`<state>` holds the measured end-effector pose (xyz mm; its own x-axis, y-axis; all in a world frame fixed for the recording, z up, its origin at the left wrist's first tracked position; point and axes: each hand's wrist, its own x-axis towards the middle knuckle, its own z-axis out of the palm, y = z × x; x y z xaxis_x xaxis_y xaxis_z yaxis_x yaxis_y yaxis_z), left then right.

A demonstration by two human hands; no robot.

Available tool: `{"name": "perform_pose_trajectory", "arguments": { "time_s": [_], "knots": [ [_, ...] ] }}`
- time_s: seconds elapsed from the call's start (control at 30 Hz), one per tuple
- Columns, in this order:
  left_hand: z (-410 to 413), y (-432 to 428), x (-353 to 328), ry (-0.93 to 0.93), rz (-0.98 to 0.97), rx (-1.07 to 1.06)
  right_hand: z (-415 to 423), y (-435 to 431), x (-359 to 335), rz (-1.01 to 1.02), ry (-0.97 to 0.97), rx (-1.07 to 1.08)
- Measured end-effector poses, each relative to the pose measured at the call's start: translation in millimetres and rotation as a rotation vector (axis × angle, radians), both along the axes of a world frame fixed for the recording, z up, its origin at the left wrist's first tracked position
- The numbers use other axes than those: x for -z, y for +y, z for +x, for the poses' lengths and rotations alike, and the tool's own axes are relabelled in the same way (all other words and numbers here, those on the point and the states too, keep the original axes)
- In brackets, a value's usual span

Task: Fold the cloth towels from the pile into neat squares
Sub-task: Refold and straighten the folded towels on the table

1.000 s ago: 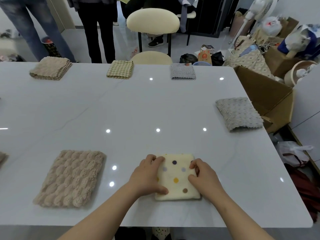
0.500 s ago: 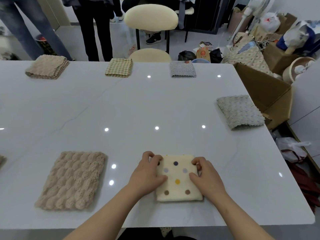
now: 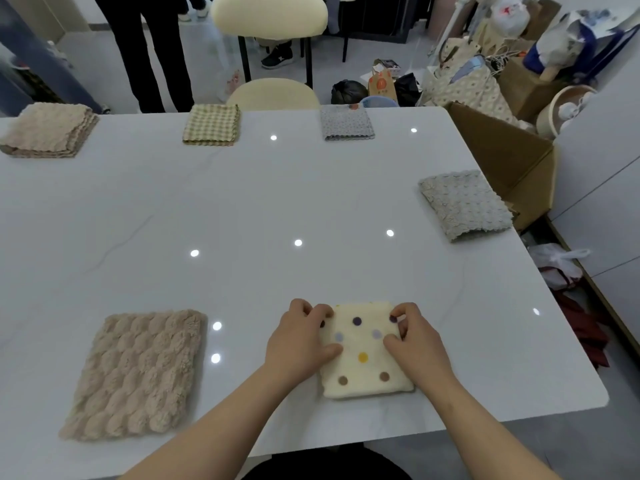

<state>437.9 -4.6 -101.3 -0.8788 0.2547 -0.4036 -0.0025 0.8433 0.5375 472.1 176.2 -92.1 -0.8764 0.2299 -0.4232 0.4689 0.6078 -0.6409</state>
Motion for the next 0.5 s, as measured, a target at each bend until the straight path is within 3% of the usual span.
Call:
{"name": "perform_pose_trajectory", "arguments": {
  "time_s": [0.5],
  "knots": [
    [12.8,55.3,-2.4,0.036,-0.038,-0.021,-2.1,59.4,-2.7,0.196,-0.101,-0.247]
  ]
}}
